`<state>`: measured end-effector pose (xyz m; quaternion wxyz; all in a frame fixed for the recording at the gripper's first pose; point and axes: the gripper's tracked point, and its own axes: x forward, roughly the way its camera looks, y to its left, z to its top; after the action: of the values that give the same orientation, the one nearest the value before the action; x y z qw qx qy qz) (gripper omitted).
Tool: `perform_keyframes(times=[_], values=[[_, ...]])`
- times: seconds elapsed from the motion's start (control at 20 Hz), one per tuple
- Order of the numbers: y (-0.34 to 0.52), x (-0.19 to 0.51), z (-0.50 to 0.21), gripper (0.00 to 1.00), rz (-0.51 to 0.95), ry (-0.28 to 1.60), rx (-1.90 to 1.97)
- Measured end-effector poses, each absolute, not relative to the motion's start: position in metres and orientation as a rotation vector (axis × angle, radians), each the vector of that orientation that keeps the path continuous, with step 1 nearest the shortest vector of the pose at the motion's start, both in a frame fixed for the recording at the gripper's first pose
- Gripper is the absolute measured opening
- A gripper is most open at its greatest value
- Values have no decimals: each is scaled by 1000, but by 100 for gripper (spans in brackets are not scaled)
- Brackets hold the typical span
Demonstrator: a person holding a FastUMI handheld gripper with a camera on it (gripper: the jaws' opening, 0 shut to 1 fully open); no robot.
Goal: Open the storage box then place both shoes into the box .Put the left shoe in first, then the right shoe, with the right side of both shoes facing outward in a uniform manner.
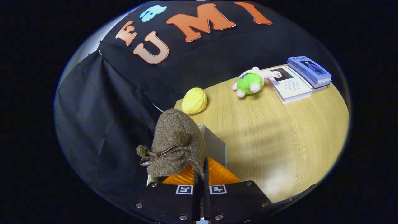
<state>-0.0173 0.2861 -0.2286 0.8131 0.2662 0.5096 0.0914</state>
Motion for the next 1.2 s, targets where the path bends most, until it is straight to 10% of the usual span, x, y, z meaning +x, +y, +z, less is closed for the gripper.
perform_keyframes(times=[0.8,1.2], values=[[358,-26,-289,6,137,1223,501],[340,-10,-223,49,169,1025,564]])
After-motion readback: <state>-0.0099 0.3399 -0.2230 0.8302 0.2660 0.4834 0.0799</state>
